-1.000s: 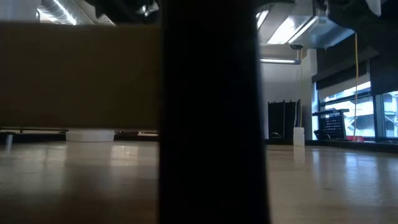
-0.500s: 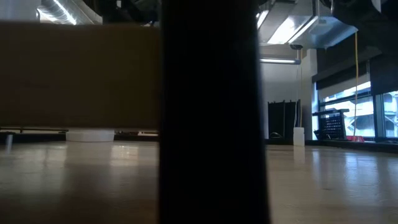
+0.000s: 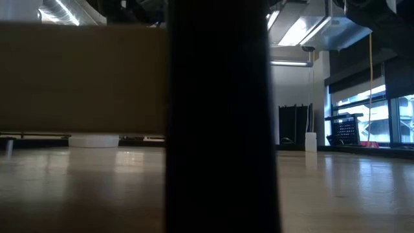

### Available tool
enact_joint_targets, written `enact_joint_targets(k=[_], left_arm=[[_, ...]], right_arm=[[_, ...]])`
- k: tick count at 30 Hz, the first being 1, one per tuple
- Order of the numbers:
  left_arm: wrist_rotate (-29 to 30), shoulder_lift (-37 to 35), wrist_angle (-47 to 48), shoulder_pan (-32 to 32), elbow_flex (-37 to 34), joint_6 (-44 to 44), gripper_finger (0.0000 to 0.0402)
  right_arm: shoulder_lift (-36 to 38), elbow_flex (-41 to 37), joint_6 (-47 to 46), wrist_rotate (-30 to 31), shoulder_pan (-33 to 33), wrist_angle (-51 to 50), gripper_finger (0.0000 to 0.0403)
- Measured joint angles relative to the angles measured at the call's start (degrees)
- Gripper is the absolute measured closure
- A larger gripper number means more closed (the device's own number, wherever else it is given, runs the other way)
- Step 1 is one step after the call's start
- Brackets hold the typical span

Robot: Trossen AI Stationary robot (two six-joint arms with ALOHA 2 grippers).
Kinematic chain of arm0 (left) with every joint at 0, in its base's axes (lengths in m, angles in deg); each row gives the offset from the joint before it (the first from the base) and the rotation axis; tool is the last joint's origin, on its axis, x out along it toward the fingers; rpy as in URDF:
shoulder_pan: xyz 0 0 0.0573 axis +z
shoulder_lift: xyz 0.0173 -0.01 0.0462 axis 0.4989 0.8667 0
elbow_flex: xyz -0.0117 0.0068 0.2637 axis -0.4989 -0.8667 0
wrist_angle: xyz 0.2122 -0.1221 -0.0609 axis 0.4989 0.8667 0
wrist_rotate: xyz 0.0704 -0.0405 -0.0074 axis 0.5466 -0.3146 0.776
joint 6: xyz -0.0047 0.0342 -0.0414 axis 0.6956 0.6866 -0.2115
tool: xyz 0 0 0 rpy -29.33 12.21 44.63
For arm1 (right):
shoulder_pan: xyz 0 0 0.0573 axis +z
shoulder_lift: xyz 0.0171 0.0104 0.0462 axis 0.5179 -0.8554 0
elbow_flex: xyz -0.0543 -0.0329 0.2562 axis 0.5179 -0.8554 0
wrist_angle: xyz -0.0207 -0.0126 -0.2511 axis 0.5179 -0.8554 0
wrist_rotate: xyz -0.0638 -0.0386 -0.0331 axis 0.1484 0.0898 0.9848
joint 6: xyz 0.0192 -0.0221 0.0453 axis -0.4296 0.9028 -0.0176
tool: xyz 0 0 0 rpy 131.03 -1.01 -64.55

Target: Pick and place medicine bottles onto shelf by color

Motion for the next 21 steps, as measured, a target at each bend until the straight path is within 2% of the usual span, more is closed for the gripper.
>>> enact_joint_targets(k=[3, 8, 13, 17, 21], left_arm=[[0.0, 0.0, 0.0, 0.0, 0.0, 0.0, 0.0139], [0.0, 0.0, 0.0, 0.0, 0.0, 0.0, 0.0139], [0.0, 0.0, 0.0, 0.0, 0.0, 0.0, 0.0139], [0.0, 0.0, 0.0, 0.0, 0.0, 0.0, 0.0139], [0.0, 0.0, 0.0, 0.0, 0.0, 0.0, 0.0139]], right_arm=[[0.0, 0.0, -4.1, 1.5, -0.4, -0.8, 0.0169], [0.0, 0.0, -4.1, 3.7, -1.5, -2.6, 0.0169], [0.0, 0.0, -5.7, 7.9, -3.5, -9.8, 0.0169], [0.0, -0.1, -7.2, 7.6, -5.8, -10.2, 0.0169], [0.0, -2.7, -5.7, 3.0, -7.3, -8.2, 0.0158]])
